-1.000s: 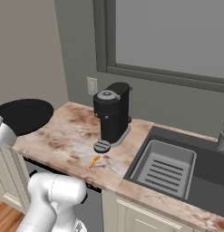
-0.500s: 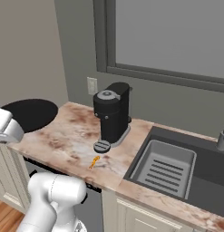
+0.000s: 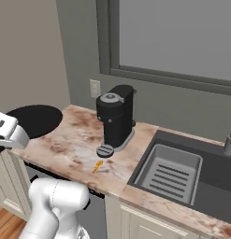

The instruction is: Retrieve the pan from the cabinet, then place the raw meat into the pan to avoid contamination.

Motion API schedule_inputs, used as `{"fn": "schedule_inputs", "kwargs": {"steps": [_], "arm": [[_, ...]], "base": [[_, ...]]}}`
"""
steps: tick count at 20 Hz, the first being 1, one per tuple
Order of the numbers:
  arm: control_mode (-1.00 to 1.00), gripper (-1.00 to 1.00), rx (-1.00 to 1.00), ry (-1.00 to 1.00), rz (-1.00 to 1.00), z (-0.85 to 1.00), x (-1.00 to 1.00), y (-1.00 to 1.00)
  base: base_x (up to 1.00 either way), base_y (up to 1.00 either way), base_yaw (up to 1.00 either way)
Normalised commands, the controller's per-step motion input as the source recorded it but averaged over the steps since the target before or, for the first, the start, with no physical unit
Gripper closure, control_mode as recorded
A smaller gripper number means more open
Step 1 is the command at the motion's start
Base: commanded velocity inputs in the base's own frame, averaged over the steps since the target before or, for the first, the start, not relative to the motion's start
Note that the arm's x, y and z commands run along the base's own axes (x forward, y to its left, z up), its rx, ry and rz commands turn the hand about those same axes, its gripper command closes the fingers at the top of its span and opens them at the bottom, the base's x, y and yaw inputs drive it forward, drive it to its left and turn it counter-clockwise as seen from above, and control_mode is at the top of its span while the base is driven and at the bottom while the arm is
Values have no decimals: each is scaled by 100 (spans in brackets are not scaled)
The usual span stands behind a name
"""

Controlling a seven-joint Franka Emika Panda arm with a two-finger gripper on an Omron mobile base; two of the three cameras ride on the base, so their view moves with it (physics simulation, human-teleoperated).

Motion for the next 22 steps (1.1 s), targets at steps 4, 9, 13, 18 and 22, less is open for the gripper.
{"fn": "schedule_inputs", "kwargs": {"steps": [4, 9, 13, 18, 22], "arm": [[-100, 100, 0, 0, -2, -26, 2, 4], [-100, 100, 0, 0, -6, -12, 8, 6], [-100, 100, 1, 0, -10, -3, 9, 6], [-100, 100, 7, 0, -13, -2, 4, 2], [-100, 100, 13, 1, -13, -2, 0, 0]], "base": [[0, 0, 0], [0, 0, 0], [0, 0, 0], [0, 0, 0], [0, 0, 0]]}}
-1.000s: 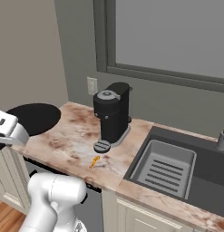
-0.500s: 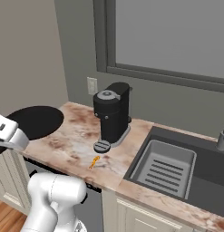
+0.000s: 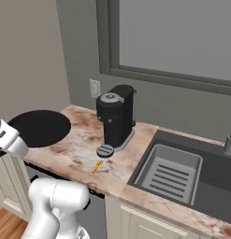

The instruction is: Retrieve the pan from the cabinet, then place the raw meat into the pan to avoid contamination.

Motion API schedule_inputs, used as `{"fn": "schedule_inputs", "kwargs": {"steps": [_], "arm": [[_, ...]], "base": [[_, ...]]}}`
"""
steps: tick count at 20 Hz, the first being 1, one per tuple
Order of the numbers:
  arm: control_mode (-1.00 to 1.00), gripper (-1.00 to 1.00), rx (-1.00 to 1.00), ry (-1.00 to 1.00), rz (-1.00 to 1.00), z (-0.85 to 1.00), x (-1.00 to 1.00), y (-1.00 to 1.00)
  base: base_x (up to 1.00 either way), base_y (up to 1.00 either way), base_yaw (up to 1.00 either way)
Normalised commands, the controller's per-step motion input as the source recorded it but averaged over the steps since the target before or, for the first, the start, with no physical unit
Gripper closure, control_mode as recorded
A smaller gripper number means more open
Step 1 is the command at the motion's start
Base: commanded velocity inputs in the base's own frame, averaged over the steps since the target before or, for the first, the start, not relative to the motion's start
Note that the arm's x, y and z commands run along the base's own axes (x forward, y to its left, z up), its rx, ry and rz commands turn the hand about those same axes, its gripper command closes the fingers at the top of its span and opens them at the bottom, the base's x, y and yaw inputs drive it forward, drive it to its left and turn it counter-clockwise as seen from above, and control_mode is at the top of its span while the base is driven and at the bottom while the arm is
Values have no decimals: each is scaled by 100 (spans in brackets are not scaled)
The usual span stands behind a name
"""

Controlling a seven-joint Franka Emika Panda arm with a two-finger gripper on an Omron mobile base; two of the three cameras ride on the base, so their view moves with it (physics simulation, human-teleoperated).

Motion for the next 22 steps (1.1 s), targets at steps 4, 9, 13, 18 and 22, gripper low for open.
{"fn": "schedule_inputs", "kwargs": {"steps": [4, 9, 13, 18, 22], "arm": [[-100, 100, 14, 1, -12, -9, 0, 0], [-100, 100, 9, 0, -12, -14, 0, 10], [-100, 100, 3, 0, -10, -17, 0, 28], [-100, 100, 0, 0, -6, -14, 0, 31], [-100, 100, 0, 1, -1, -11, 10, 8]], "base": [[0, 0, 0], [0, 0, 0], [0, 0, 0], [0, 0, 0], [0, 0, 0]]}}
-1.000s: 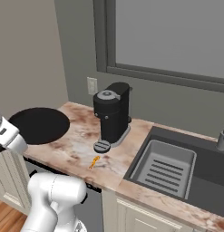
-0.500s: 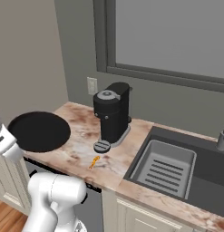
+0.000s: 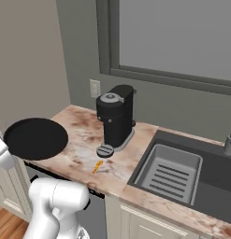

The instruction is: Retrieve the pan from the cabinet, then place the raw meat into the pan to avoid contamination.

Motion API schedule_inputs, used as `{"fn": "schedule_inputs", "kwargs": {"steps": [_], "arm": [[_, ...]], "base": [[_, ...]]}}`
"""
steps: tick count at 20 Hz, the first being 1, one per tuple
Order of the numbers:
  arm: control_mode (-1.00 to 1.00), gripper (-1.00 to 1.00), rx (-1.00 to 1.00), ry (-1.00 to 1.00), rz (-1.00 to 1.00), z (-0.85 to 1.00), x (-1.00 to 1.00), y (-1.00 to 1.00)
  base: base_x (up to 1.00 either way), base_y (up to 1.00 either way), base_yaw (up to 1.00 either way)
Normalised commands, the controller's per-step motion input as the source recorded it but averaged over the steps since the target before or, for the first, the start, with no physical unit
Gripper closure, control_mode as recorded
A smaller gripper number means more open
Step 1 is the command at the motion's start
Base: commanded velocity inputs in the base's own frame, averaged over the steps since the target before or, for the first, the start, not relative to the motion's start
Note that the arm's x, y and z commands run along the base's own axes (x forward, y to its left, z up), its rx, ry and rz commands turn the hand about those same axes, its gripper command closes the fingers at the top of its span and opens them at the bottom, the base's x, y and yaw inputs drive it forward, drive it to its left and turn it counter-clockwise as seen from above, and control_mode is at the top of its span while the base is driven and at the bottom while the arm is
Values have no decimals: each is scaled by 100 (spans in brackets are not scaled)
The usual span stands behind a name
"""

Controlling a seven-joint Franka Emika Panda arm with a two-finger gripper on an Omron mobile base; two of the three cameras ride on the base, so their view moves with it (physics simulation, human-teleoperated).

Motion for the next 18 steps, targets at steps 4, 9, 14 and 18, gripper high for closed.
{"fn": "schedule_inputs", "kwargs": {"steps": [4, 9, 14, 18], "arm": [[-100, 100, 0, 0, 0, -14, 13, 0], [-100, 100, 0, 0, 0, -17, 16, 0], [-100, 100, 0, 0, 0, -22, 19, 3], [-100, 100, 0, 0, 0, -22, 19, 6]], "base": [[0, 0, 0], [0, 0, 0], [0, 0, 0], [0, 0, 0]]}}
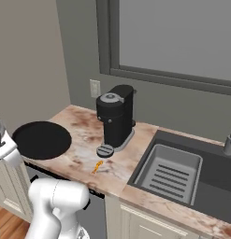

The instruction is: Retrieve the pan from the cabinet, then place the raw meat into the pan to avoid contamination.

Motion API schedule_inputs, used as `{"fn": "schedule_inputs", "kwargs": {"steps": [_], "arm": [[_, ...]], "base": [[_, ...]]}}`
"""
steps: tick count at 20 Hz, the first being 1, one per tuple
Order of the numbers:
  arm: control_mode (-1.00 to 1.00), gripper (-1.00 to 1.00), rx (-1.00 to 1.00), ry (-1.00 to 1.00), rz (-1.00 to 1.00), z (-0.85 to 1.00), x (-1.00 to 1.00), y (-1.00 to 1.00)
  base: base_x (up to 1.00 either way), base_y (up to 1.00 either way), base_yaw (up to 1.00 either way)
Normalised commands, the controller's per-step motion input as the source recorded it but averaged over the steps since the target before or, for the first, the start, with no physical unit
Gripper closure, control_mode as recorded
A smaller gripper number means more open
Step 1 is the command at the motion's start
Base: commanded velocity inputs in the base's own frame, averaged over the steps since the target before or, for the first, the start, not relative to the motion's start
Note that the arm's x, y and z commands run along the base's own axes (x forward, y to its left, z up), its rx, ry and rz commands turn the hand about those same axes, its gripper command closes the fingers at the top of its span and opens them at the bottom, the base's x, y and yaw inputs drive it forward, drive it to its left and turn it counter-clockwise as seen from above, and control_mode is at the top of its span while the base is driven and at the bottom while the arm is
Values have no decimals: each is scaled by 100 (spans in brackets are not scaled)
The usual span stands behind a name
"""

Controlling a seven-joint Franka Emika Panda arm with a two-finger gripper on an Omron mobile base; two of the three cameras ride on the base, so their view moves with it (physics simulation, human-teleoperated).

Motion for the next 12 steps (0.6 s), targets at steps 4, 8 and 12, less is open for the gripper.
{"fn": "schedule_inputs", "kwargs": {"steps": [4, 8, 12], "arm": [[-100, 100, 0, 0, 0, -25, 18, 7], [-100, 100, 0, 0, 0, -28, 17, 1], [-100, 100, 0, 0, 0, -29, 20, 0]], "base": [[0, 0, 0], [0, 0, 0], [0, 0, 0]]}}
